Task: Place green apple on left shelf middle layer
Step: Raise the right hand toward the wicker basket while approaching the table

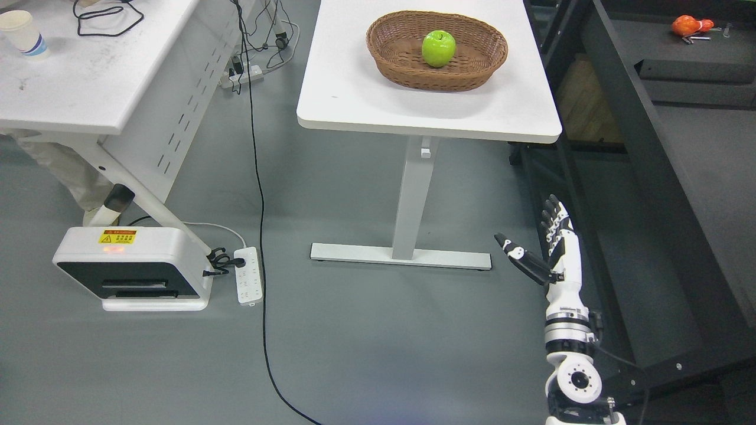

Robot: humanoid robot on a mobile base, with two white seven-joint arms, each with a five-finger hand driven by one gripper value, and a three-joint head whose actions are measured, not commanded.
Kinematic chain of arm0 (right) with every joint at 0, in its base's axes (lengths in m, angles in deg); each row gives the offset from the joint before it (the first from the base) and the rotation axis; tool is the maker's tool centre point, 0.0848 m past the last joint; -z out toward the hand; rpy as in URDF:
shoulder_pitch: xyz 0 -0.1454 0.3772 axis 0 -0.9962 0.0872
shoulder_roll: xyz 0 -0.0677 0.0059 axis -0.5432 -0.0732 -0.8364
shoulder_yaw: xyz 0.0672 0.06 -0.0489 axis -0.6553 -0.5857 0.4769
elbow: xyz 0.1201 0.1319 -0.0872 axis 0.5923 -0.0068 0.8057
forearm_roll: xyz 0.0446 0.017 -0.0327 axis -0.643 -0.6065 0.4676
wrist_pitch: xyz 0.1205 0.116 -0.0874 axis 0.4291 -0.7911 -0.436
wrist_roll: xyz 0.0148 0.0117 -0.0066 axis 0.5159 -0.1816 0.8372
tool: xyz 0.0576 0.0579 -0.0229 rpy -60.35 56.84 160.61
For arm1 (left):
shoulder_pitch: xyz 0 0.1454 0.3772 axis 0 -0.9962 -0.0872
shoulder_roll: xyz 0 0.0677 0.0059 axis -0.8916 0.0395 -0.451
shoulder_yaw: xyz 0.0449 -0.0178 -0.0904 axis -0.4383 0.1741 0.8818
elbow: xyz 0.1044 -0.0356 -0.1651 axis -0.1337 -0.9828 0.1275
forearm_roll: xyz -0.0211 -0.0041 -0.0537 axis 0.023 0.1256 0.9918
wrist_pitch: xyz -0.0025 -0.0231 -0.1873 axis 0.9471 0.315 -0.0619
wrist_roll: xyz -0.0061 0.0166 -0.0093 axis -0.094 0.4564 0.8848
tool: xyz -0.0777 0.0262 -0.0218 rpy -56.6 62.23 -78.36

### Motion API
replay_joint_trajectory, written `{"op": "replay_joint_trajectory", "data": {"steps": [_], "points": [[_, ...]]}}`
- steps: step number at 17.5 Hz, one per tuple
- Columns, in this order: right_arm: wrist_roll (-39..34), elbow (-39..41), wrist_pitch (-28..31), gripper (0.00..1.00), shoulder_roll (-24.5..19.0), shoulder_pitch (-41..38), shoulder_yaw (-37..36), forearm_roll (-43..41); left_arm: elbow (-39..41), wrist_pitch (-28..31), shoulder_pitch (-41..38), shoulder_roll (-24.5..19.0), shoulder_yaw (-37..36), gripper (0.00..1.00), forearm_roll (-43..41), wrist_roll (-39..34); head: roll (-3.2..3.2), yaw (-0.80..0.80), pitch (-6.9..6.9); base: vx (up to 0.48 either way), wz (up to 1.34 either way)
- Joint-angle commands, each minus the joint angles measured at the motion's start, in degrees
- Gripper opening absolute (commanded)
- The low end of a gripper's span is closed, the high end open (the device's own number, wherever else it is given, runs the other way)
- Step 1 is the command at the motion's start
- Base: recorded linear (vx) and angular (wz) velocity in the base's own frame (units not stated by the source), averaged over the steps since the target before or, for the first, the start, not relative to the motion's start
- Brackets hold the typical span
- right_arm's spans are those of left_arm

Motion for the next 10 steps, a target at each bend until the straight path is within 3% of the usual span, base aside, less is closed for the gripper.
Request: {"op": "replay_joint_trajectory", "data": {"steps": [1, 8, 10], "points": [[0.0, 0.0, 0.0, 1.0, 1.0, 0.0, -1.3, 0.0, 0.0, 0.0, 0.0, -1.0, 0.0, 1.0, 0.0, 0.0, 0.0, 0.0, 0.0, 0.0, 0.0], [0.0, -0.6, -0.6, 1.0, 1.0, 0.0, -2.1, -0.1, 0.0, 0.0, 0.0, -1.0, 0.0, 1.0, 0.0, 0.0, 0.0, 0.0, 0.0, 0.0, 0.0], [0.1, -0.5, -4.4, 1.0, 1.0, 0.1, -2.7, 0.6, 0.0, 0.0, 0.0, -1.0, 0.0, 1.0, 0.0, 0.0, 0.0, 0.0, 0.0, 0.0, 0.0]]}}
